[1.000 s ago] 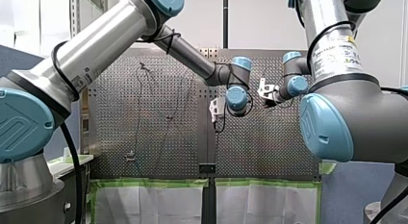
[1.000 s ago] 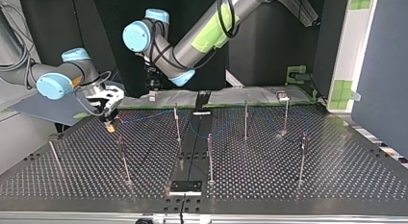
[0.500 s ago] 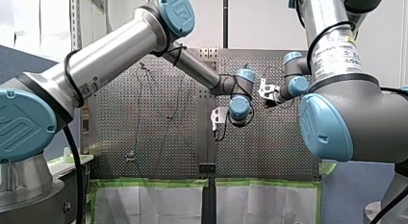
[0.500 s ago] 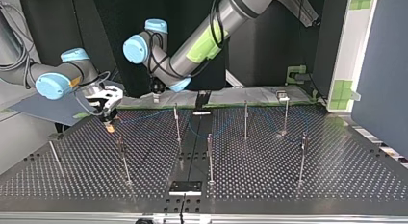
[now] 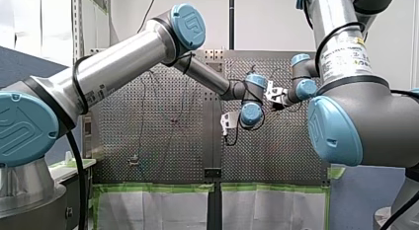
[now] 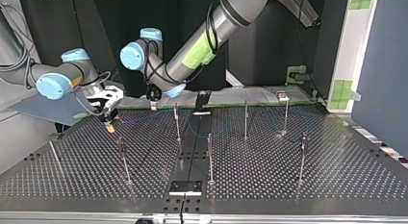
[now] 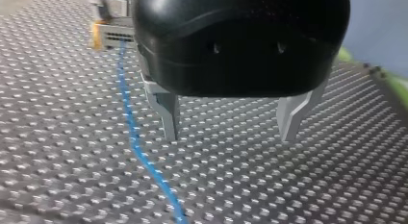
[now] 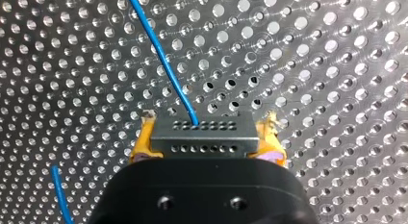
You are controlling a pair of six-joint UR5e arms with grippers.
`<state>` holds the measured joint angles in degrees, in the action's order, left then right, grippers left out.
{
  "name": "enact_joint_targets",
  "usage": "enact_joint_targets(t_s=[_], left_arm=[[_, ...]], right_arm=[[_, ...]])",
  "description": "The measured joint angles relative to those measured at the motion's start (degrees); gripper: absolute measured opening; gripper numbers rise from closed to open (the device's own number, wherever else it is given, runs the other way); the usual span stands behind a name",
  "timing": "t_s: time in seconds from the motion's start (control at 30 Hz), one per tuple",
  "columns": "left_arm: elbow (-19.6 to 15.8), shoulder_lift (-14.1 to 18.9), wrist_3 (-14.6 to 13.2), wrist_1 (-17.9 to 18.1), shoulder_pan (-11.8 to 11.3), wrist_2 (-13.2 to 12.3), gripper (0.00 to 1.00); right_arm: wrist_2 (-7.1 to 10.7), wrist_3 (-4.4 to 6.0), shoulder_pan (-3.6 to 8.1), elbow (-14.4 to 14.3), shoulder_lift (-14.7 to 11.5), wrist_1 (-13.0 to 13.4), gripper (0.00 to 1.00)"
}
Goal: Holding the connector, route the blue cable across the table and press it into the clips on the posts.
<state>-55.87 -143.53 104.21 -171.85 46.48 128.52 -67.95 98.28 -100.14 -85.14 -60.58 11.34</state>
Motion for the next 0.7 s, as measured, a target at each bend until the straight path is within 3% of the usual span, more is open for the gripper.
enact_joint_targets(t_s=[0.3, 0.43, 0.7], left_arm=[[4.46, -0.09, 0.29, 2.99, 0.03, 3.26, 1.0], [6.47, -1.13, 0.34, 2.95, -0.66, 2.85, 1.0], [10.54, -4.97, 1.65, -0.4, -0.95, 1.44, 1.0]], right_arm=[[0.0, -0.08, -0.01, -0.02, 0.07, 0.05, 0.0], [0.0, -0.15, 0.0, -0.01, 0.09, 0.08, 0.0], [0.11, -0.22, 0.25, 0.0, 0.07, 0.09, 0.0]])
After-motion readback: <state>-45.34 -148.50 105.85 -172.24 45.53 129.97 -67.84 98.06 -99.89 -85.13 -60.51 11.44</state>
